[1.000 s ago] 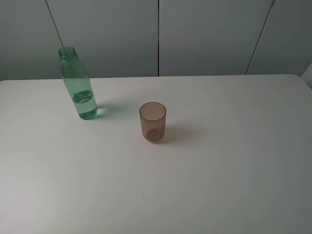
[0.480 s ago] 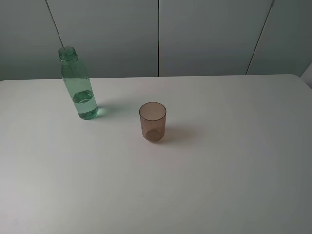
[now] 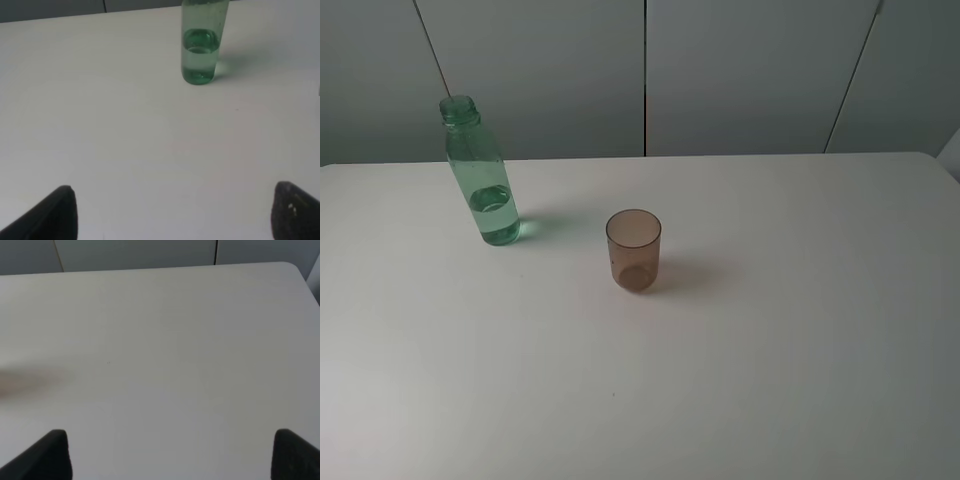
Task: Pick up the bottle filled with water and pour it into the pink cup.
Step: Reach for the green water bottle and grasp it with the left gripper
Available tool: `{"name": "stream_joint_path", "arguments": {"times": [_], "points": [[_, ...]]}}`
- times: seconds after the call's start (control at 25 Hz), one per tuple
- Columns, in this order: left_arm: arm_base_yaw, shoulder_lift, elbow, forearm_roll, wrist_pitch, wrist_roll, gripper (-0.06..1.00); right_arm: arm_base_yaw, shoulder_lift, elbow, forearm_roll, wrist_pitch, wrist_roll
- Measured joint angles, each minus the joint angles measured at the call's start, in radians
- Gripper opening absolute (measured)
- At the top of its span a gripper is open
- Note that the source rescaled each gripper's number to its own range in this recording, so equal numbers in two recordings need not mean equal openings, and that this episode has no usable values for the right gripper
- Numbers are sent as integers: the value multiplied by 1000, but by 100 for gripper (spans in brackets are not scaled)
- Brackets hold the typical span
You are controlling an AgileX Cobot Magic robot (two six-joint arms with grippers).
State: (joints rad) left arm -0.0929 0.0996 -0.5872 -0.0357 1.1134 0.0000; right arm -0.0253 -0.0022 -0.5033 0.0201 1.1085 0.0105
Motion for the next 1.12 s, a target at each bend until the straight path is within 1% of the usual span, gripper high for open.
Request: {"name": "stream_joint_path", "arguments": {"times": [0.12,0.24,0.4,0.44,0.64,0.84,0.96,1.12], "points": [[0,117,-76,-26,-36,18,100,0,0,0,0,0,0],[0,236,-134,-73,-85,69,100,0,0,0,0,0,0],[0,382,-166,-172,-165,173,100,0,0,0,0,0,0],[0,415,-166,-186,-186,197,100,0,0,0,0,0,0],[0,570,-166,-203,-292,283,100,0,0,0,0,0,0],[0,716,-142,-227,-457,363,100,0,0,0,0,0,0],[-4,766,-98,-235,-564,371,100,0,0,0,0,0,0],[-36,777,-18,-262,-733,373,100,0,0,0,0,0,0]]}}
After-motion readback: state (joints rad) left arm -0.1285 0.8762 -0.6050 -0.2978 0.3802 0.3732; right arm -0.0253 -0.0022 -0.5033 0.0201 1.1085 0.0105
